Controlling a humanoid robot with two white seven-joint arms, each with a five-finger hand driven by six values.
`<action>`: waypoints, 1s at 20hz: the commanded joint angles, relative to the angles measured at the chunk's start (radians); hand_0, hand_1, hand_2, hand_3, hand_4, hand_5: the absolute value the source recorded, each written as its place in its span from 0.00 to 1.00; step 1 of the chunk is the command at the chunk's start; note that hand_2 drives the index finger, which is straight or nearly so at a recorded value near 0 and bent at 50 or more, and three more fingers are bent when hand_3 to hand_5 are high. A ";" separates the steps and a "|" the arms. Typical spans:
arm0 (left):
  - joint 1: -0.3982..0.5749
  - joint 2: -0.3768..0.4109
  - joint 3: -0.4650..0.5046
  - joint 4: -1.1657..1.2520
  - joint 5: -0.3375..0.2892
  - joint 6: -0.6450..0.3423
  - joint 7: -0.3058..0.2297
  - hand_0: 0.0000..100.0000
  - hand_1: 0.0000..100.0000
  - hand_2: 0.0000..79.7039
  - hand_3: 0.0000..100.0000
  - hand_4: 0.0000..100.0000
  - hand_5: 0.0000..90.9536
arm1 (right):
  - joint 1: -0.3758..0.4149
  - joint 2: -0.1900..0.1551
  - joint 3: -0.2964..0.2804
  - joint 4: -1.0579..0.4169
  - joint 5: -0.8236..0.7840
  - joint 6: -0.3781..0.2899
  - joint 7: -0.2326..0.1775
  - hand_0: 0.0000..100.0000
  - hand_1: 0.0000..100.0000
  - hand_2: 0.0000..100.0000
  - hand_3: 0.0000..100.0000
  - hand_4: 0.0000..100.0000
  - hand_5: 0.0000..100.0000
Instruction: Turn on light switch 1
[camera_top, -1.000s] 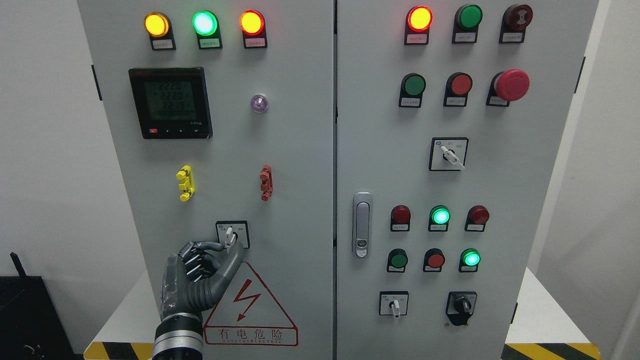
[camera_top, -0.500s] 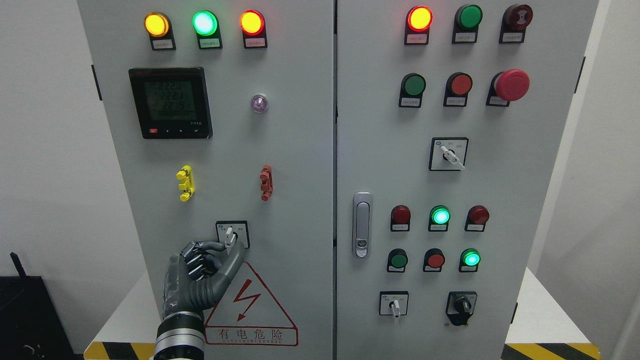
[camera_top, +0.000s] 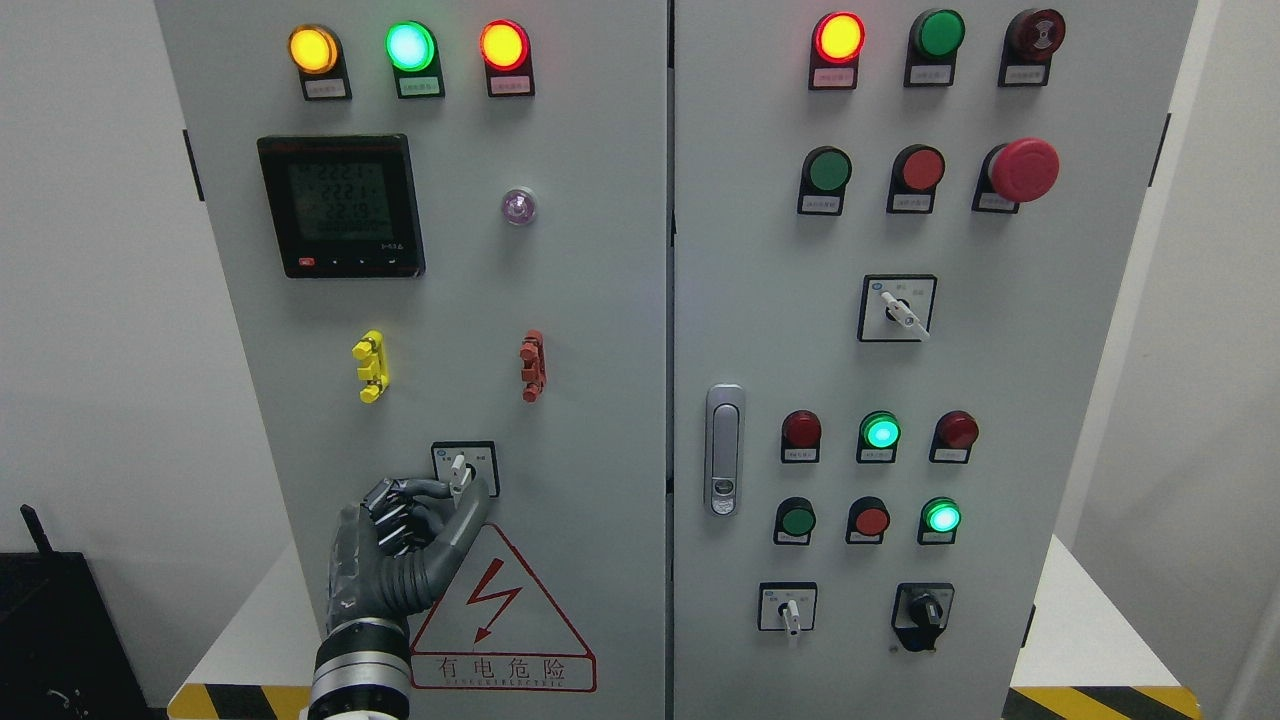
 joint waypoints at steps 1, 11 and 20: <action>-0.003 -0.002 -0.028 0.002 0.000 0.003 0.000 0.15 0.75 0.70 0.90 0.88 0.80 | 0.000 0.000 0.000 0.000 -0.025 0.001 0.000 0.00 0.00 0.00 0.00 0.00 0.00; -0.010 -0.002 -0.048 0.002 -0.002 0.011 0.002 0.18 0.75 0.70 0.91 0.89 0.80 | 0.000 0.000 0.000 0.000 -0.025 -0.001 0.000 0.00 0.00 0.00 0.00 0.00 0.00; -0.008 -0.004 -0.044 0.005 -0.008 0.011 0.002 0.19 0.73 0.70 0.91 0.89 0.80 | 0.000 0.000 0.000 0.000 -0.025 0.001 0.000 0.00 0.00 0.00 0.00 0.00 0.00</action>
